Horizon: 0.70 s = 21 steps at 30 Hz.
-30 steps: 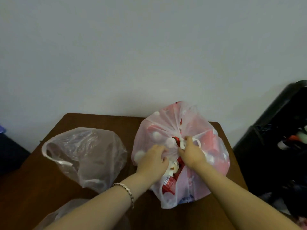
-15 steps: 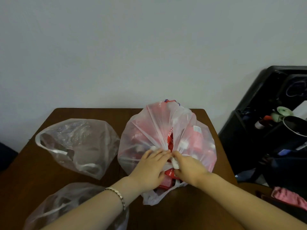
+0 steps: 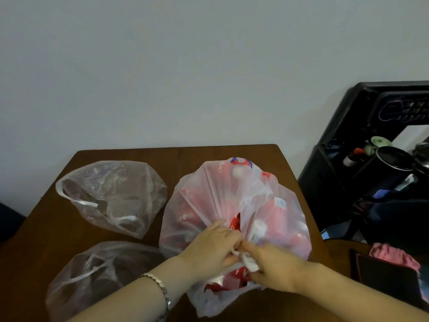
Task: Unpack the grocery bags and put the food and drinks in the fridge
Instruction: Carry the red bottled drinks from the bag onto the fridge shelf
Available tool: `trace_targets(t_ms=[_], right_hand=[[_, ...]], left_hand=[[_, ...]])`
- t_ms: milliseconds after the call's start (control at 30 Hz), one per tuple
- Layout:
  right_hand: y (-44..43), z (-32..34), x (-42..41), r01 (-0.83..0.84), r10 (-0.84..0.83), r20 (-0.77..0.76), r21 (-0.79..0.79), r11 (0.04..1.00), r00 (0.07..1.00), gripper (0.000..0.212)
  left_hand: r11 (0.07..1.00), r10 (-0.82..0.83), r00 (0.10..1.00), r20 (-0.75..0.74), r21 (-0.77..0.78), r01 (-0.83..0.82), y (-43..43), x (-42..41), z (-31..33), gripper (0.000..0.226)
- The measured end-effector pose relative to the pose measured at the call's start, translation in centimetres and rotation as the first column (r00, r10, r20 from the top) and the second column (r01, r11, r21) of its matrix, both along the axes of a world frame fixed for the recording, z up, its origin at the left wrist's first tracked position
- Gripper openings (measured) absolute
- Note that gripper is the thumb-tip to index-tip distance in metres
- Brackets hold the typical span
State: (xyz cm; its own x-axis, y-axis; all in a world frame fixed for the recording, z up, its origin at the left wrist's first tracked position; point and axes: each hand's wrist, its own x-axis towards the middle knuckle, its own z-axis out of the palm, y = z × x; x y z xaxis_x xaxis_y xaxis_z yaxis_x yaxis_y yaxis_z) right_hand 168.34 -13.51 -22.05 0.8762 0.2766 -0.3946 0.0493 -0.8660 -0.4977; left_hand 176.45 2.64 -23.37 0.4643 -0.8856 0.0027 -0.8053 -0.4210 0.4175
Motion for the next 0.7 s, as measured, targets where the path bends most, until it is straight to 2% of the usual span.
trace_targets(t_ms=[100,167,233,300,333,400,467,533,700], right_hand=[[-0.6,-0.6,-0.9,0.016,-0.016,0.023,0.012,1.0,1.0,0.038],[-0.5,-1.5,-1.4,0.108,-0.109,0.068,0.023,0.994,0.992,0.038],[0.2,-2.3,-1.9,0.241,-0.25,0.074,0.119,0.963,0.965,0.044],[1.0,-2.8,-2.5,0.351,-0.366,-0.005,0.293,0.889,0.931,0.052],[1.4,-2.9,-2.7,0.408,-0.421,-0.051,0.379,0.831,0.906,0.05],[2.1,-2.8,-3.0,0.523,-0.558,-0.073,0.466,0.714,0.827,0.03],[2.6,-3.2,-3.2,0.562,-0.639,0.071,0.408,0.72,0.766,0.014],[3.5,-3.7,-3.6,0.59,-0.655,0.194,0.303,0.748,0.731,0.012],[5.7,-3.7,-3.8,0.699,-0.782,0.19,0.359,0.618,0.593,0.017]], left_hand=[[0.998,0.068,0.992,-0.103,0.001,-0.068,0.2,-0.4,-0.4,0.032],[0.994,0.096,0.987,-0.126,-0.031,-0.1,0.0,-0.5,-0.7,0.029],[0.984,0.161,0.969,-0.188,-0.048,-0.173,0.0,-0.2,-1.0,0.029],[0.965,0.228,0.936,-0.269,-0.067,-0.254,0.0,0.2,-1.5,0.024],[0.954,0.255,0.917,-0.305,-0.075,-0.29,0.1,0.3,-1.5,0.015],[0.941,0.291,0.889,-0.353,-0.064,-0.333,0.0,-0.1,-1.6,0.006],[0.936,0.312,0.889,-0.335,-0.054,-0.348,0.0,-0.7,-1.8,0.009],[0.935,0.321,0.895,-0.311,-0.046,-0.352,0.0,-1.1,-1.9,0.012],[0.947,0.292,0.901,-0.321,-0.038,-0.32,0.3,-1.6,-1.3,0.014]])
